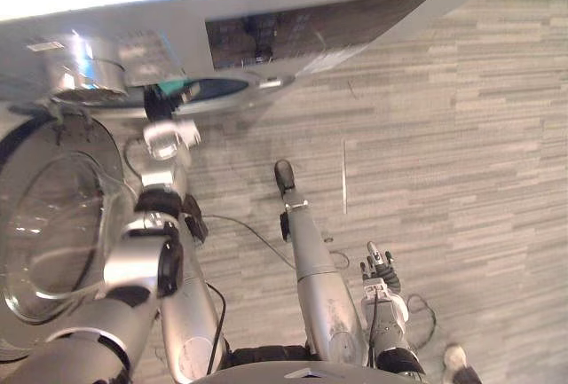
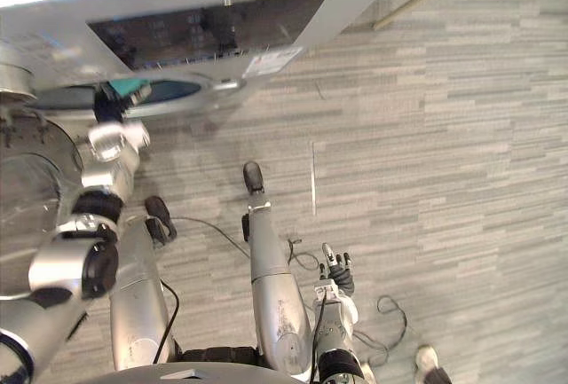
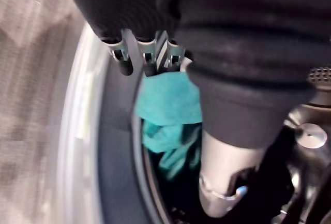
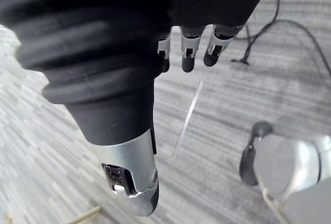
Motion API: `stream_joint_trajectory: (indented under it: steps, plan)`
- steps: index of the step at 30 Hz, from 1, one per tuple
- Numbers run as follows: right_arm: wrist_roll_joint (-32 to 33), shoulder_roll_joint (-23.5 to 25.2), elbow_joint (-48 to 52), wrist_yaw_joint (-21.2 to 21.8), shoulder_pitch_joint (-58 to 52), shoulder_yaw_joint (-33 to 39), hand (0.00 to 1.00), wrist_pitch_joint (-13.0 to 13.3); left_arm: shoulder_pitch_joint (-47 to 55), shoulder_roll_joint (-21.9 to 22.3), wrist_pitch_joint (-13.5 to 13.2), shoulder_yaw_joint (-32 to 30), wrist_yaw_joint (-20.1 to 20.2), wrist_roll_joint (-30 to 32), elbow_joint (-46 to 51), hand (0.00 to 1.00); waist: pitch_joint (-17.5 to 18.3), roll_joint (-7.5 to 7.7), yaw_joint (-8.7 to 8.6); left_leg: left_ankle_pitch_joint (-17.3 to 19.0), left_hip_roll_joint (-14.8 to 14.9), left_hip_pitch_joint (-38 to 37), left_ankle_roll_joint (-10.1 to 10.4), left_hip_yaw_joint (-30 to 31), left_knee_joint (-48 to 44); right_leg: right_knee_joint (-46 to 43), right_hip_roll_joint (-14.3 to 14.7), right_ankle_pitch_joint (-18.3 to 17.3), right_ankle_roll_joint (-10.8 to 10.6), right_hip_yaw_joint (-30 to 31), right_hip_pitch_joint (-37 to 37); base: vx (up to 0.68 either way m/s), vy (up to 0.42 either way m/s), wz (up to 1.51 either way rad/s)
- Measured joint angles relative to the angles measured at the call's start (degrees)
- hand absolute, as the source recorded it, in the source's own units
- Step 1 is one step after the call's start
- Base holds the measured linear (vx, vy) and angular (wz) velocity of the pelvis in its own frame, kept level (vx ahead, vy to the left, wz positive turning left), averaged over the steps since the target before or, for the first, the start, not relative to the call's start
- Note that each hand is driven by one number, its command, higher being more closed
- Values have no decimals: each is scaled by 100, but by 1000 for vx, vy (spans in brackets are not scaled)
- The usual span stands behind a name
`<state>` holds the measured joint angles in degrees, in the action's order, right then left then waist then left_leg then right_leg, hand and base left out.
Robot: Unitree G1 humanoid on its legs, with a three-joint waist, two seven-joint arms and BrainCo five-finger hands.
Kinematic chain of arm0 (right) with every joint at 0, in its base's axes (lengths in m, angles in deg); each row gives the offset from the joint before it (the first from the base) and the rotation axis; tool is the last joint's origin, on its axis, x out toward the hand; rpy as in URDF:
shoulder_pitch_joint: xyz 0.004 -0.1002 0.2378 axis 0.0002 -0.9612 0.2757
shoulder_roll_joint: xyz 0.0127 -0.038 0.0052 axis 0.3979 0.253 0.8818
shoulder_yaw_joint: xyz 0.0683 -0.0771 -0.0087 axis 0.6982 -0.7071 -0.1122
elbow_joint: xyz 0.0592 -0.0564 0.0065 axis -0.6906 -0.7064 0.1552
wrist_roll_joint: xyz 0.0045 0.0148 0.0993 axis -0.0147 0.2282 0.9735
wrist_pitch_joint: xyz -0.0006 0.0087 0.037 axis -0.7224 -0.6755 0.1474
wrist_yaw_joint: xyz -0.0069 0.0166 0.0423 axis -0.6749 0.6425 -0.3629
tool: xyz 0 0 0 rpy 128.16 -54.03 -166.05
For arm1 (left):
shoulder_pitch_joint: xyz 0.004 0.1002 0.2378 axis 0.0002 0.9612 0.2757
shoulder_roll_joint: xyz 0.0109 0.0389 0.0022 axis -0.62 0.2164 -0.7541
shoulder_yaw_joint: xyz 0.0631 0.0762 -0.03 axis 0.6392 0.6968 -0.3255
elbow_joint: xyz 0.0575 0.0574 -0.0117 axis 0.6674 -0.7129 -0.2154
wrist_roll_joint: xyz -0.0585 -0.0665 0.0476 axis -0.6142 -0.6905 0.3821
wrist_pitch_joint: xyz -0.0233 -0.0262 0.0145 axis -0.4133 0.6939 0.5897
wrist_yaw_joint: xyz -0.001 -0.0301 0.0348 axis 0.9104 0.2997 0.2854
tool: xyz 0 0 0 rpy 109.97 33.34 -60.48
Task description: Pick up the laundry basket with both hands and put the clothes into the washing machine.
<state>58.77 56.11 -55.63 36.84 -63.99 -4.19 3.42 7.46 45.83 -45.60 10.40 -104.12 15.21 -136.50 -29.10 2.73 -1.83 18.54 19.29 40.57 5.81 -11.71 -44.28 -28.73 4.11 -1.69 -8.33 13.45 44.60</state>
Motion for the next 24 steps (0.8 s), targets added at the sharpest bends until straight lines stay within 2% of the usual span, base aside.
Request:
stream_joint_trajectory:
  steps: [1, 3, 5, 6, 10, 15, 19, 24]
  plan:
    - [-4, -1, -19, -4, 0, 61, 0, 0, 217, 126, 0, 1, 42, -11, -43, 0, 95, -30, 5, -5, -23, -103, 2, -33, 72, 29, -21, -12, 13, 0, -75, 111, -19, 8]
    - [-12, 0, -282, -56, -7, 207, 0, -18, 1136, 523, -10, 21, 219, -43, -193, 0, 671, -94, 8, -97, -142, -413, 7, -154, 436, 200, -132, -30, 37, 7, -270, 113, -25, 7]
    - [-35, 12, -470, -86, -8, 262, 0, -109, 1698, 735, -22, 35, 359, -67, -303, 0, 774, -141, 41, -184, -222, -960, 24, -248, 785, 389, -203, -38, 52, 5, -733, 158, -43, 9]
    - [-39, 20, -668, -112, -27, 276, 0, -161, 2073, 822, -36, 47, 422, -64, -374, 0, 959, -168, 41, -266, -283, -1243, 45, -276, 1035, 510, -258, -44, 63, -2, -963, 118, -51, 10]
    - [-269, 57, -1040, -112, -251, 410, 0, -348, 2870, 925, -85, 61, 647, 10, -631, 0, 1524, -286, 91, -566, -483, -2044, 93, -350, 1856, 924, -443, -42, 104, -151, -1661, 120, -55, 22]
    - [-566, 95, -1529, -112, -507, 812, 0, -521, 3627, 918, -139, -183, 929, 113, -974, 0, 2418, -412, 135, -1073, -688, -3046, 195, -387, 3123, 1597, -627, 16, 221, -435, -2484, 92, -39, 18]
    - [-713, 83, -1868, -105, -452, 1180, 0, -612, 3887, 918, -138, -326, 1044, 114, -1241, 0, 2666, -483, 196, -1347, -696, -3646, 269, -412, 3773, 2068, -594, 186, 243, -542, -3049, 84, -40, 4]
    - [-1170, -32, -2428, -2, -392, 1571, 0, -645, 4203, 871, -138, -335, 1249, 114, -1452, 0, 2800, -503, 209, -1424, -699, -3905, 295, -196, 3952, 2693, -583, 424, 261, -767, -3656, 33, -11, 18]
